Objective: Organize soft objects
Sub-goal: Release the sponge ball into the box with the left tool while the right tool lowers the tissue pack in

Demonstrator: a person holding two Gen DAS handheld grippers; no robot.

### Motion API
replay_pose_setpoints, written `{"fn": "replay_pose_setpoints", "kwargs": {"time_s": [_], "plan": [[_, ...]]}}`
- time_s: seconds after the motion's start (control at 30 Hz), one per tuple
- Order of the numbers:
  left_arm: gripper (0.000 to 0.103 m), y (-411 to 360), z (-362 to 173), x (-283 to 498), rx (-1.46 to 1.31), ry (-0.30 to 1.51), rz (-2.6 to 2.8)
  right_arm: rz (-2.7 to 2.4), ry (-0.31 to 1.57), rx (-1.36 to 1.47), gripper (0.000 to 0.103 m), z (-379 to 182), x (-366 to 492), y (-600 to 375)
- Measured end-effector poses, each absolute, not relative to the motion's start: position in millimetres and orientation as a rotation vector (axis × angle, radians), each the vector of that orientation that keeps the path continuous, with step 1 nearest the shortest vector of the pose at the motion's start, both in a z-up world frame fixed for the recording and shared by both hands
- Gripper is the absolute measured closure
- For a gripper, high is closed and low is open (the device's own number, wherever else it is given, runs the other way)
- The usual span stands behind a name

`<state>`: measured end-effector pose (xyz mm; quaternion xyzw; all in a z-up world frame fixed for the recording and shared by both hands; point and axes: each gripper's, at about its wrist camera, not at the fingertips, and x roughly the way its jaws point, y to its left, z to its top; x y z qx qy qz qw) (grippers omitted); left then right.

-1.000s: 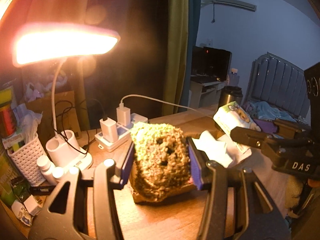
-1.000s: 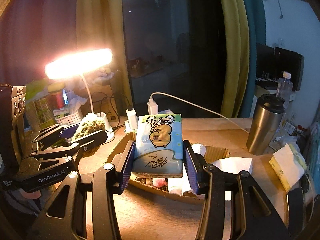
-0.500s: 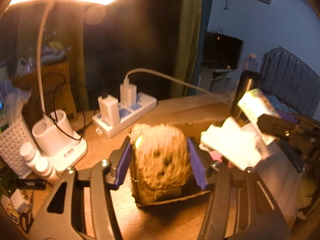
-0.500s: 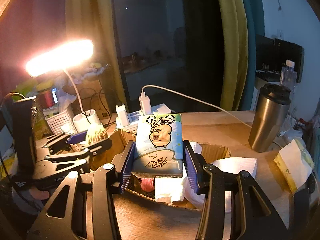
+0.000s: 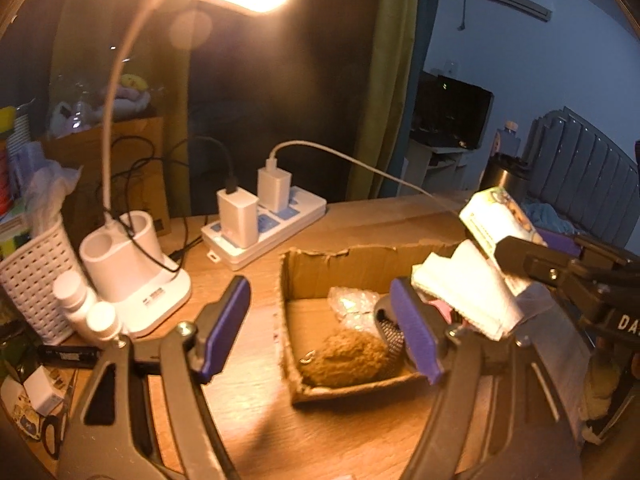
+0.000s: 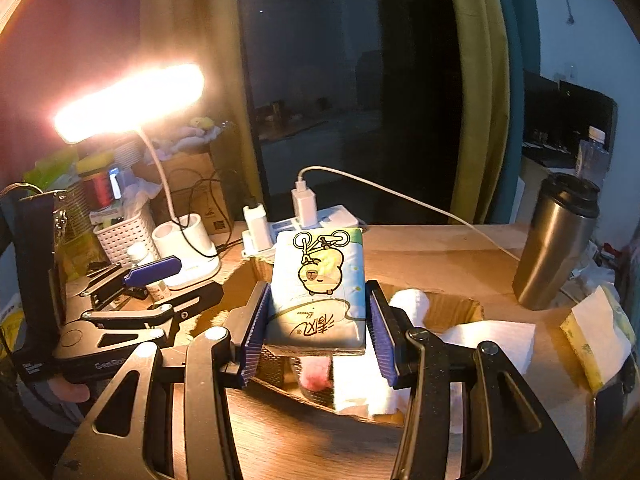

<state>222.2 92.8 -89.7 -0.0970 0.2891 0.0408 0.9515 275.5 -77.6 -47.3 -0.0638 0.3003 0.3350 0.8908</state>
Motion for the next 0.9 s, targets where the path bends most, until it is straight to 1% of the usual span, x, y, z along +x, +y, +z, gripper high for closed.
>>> {"fn": "replay_pose_setpoints", "kwargs": {"time_s": [0.3,0.73,0.8,0.83,0.87,0.9], "plan": [[0.029,119.7,-87.4,195.8,-0.231,0.567,0.125,0.741,0.626,-0.152,0.054,-51.1,272.9,-37.2],[0.029,149.6,-88.1,182.5,-0.246,0.566,0.181,0.749,0.657,-0.099,0.053,-68.9,293.4,-0.2],[0.029,150.4,-87.2,180.9,-0.245,0.564,0.185,0.760,0.664,-0.101,0.045,-77.7,298.9,5.3],[0.029,150.2,-86.7,180.2,-0.244,0.562,0.187,0.765,0.692,-0.105,0.032,-83.3,302.9,7.9],[0.029,149.5,-86.1,179.2,-0.243,0.560,0.187,0.760,0.720,-0.101,0.029,-89.2,306.4,8.3],[0.029,148.6,-85.3,178.4,-0.241,0.558,0.186,0.752,0.715,-0.088,0.029,-89.4,305.9,5.4]]}}
